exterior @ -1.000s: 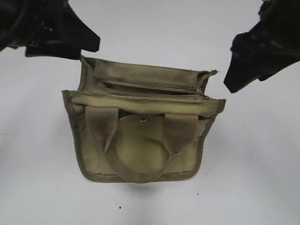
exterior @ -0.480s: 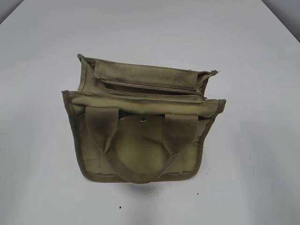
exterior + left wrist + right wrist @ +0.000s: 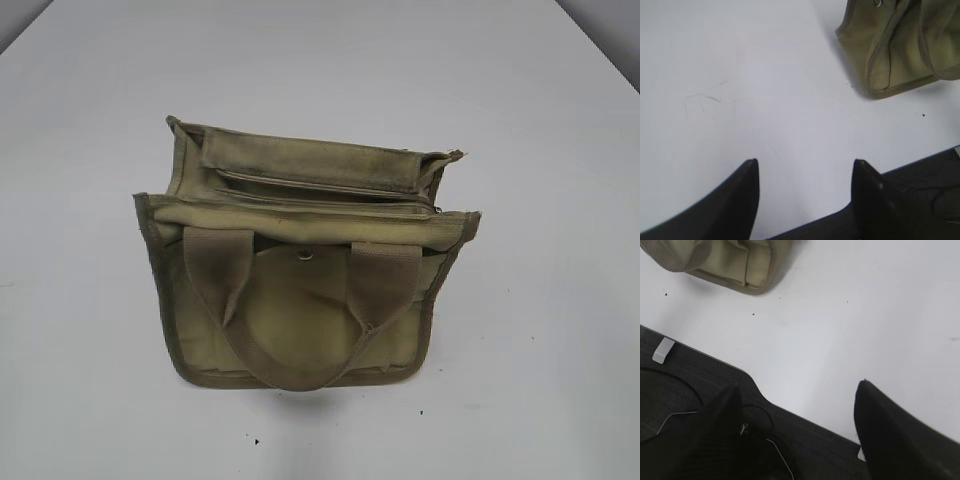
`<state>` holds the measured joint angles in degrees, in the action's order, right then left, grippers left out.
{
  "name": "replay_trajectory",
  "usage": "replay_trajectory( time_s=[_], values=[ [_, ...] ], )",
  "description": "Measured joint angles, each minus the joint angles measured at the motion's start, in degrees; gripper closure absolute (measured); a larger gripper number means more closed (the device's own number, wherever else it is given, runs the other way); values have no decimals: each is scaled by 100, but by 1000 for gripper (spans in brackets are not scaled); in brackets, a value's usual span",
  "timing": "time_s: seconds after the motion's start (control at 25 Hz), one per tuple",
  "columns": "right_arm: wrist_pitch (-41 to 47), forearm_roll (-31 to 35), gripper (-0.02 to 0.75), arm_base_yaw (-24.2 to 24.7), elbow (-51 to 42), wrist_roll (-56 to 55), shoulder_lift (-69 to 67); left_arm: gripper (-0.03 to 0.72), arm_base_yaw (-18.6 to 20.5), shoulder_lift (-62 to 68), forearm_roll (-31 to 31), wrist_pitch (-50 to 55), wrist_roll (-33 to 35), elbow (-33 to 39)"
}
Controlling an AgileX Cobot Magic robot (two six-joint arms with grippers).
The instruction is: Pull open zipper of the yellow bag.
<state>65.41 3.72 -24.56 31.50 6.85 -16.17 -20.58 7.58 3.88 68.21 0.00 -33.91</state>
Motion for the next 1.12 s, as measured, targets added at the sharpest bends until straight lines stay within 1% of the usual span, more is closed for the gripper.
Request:
replay_trajectory(
  time_s=[0.12, 0.2, 0.4, 0.44, 0.6, 1.12],
  values=[
    [-189, 0, 197, 0, -245, 0, 347, 235, 0, -656, 0, -19, 0, 144],
    [-228, 6, 197, 0, -353, 18, 436, 235, 0, -790, 0, -52, 0, 157],
    [-254, 11, 197, 0, -359, 43, 447, 235, 0, -702, -331, -628, 0, 336],
    [-254, 5, 197, 0, -359, 43, 447, 235, 0, -689, -319, -668, 0, 387],
    [-254, 11, 197, 0, -359, 43, 447, 236, 0, -666, -388, -705, 0, 423],
    [-254, 22, 197, 0, -359, 54, 447, 288, 0, -659, -388, -732, 0, 423]
  ],
)
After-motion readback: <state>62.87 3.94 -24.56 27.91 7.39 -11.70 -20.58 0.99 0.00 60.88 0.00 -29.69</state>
